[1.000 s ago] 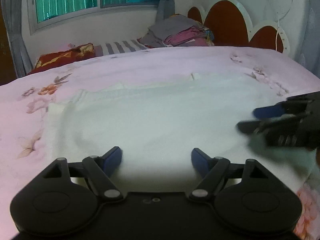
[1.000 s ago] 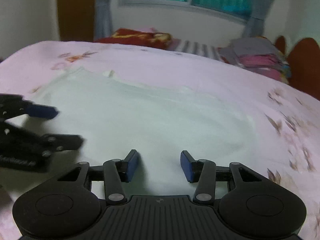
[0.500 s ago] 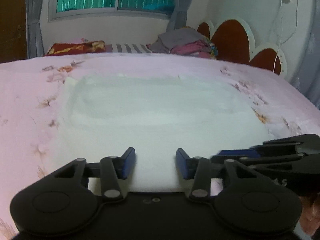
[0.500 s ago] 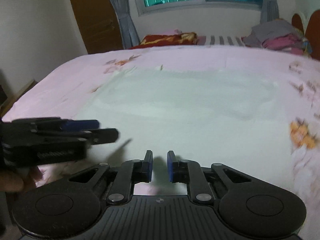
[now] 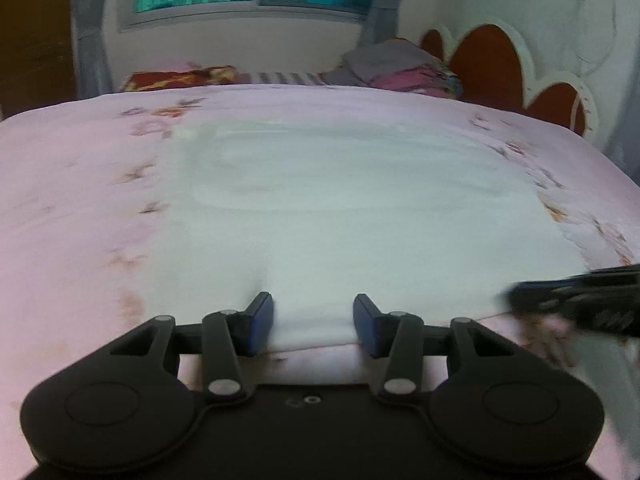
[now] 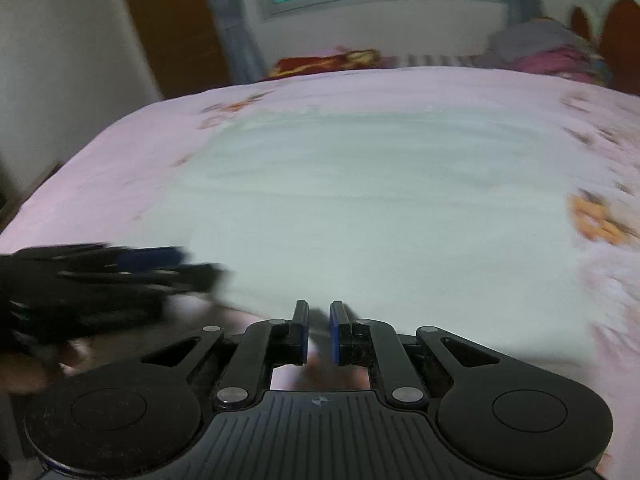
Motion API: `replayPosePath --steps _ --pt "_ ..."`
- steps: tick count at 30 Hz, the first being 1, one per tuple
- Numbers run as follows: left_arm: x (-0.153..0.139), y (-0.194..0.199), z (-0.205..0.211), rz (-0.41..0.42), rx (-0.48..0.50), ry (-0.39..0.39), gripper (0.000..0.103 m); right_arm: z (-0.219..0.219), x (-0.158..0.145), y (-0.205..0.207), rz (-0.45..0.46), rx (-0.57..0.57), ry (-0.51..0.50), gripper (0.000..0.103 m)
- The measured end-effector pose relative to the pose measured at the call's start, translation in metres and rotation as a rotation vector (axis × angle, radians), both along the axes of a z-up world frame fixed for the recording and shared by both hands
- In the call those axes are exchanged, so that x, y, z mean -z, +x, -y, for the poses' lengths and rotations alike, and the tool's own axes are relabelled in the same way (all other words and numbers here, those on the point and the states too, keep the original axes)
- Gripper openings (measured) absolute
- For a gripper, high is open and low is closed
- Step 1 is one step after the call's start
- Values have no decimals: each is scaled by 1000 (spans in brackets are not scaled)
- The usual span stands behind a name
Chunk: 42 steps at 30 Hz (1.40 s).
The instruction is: Fold small clothes
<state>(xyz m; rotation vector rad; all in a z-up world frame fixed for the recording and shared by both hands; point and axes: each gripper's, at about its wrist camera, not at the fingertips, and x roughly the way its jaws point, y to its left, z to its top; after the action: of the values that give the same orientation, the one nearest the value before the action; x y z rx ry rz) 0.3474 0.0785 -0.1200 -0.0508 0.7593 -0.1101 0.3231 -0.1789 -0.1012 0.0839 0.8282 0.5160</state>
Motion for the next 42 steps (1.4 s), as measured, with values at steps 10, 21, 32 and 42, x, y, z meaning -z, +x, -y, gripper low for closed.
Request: replayPosePath --steps 10,21,32,42 --pt "-7 -13 -28 11 -97 -15 43 107 2 -6 -46 288 -27 9" --pt "-2 -7 -29 -10 -124 -29 47 70 -13 11 26 218 -109 9" --pt "-2 -11 -30 -10 -136 -18 48 88 -14 -6 77 234 -97 9" --pt "-2 -14 -29 -8 -143 -15 48 95 6 -3 13 243 -145 9"
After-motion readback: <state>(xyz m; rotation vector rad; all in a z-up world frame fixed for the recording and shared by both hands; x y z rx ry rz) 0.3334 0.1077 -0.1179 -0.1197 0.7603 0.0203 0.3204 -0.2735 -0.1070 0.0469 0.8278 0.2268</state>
